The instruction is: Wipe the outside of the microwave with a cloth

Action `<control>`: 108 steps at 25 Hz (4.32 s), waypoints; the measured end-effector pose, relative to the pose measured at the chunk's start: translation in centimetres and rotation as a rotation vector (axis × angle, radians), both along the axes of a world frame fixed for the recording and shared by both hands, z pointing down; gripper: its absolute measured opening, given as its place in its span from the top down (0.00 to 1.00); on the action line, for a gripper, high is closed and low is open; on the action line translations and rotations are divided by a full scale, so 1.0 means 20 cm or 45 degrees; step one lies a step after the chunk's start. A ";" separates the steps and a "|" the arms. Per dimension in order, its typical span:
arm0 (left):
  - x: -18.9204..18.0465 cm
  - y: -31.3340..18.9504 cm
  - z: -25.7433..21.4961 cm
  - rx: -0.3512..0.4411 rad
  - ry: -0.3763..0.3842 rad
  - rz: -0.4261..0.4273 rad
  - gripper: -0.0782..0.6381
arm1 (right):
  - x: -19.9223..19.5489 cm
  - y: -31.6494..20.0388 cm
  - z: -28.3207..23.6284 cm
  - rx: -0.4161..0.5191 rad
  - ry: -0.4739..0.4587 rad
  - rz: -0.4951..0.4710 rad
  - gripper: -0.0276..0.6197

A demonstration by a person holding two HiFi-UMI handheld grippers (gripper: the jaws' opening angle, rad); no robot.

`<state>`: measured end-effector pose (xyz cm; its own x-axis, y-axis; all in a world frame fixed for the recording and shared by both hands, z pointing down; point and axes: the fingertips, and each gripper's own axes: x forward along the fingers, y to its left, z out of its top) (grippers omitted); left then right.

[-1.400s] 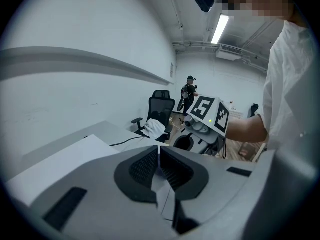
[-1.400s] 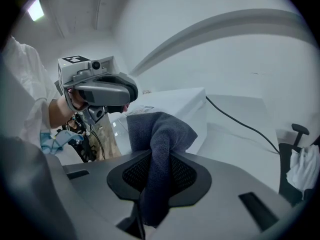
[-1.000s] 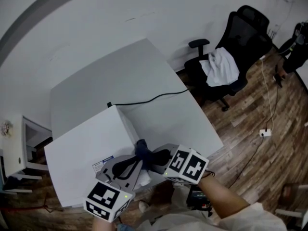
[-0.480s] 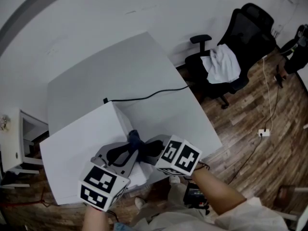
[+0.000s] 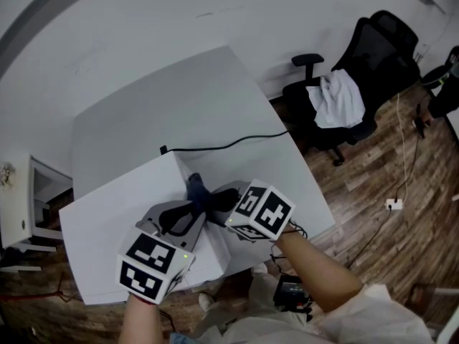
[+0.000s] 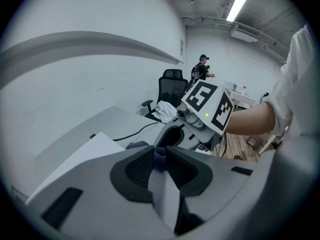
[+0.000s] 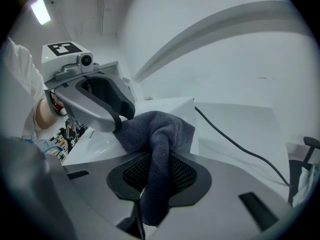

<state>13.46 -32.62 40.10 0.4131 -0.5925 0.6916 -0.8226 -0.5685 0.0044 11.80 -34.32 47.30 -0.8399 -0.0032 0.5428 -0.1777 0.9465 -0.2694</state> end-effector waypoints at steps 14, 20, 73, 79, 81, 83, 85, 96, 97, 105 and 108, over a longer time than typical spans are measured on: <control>-0.07 -0.16 0.05 -0.031 -0.021 -0.028 0.79 | -0.18 -0.36 0.02 0.081 -0.010 0.109 0.81; -0.06 -0.15 0.04 -0.036 -0.011 -0.027 0.79 | -0.17 -0.34 0.06 0.070 0.027 0.070 0.81; 0.20 0.32 -0.03 -0.027 0.095 0.088 0.79 | 0.30 0.57 -0.01 -0.064 0.015 -0.022 0.82; 0.14 0.40 -0.08 0.019 0.123 0.073 0.79 | 0.32 0.59 -0.10 0.019 0.038 0.020 0.82; 0.11 0.42 -0.09 0.033 0.131 0.054 0.79 | 0.32 0.58 -0.13 0.088 0.068 0.037 0.82; 0.06 0.45 -0.10 0.049 0.141 0.032 0.79 | 0.32 0.57 -0.18 0.135 0.085 0.054 0.82; 0.00 0.49 -0.11 0.063 0.153 0.009 0.79 | 0.29 0.58 -0.23 0.169 0.077 0.069 0.82; -0.43 0.78 -0.17 0.154 0.228 -0.199 0.79 | 0.00 0.78 -0.29 0.336 0.193 0.092 0.82; -0.48 0.82 -0.16 0.157 0.233 -0.223 0.79 | -0.04 0.81 -0.28 0.346 0.208 0.102 0.82; -0.85 1.10 -0.09 0.138 0.219 -0.338 0.79 | -0.41 0.98 -0.26 0.397 0.265 0.092 0.82; -0.96 1.21 -0.08 0.137 0.210 -0.370 0.79 | -0.55 1.08 -0.25 0.404 0.247 0.066 0.82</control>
<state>-5.73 -8.36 38.60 0.3175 -0.7677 0.5566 -0.9433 -0.3155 0.1031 0.76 -12.79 42.21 -0.7159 -0.2366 0.6569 -0.2466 0.9659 0.0791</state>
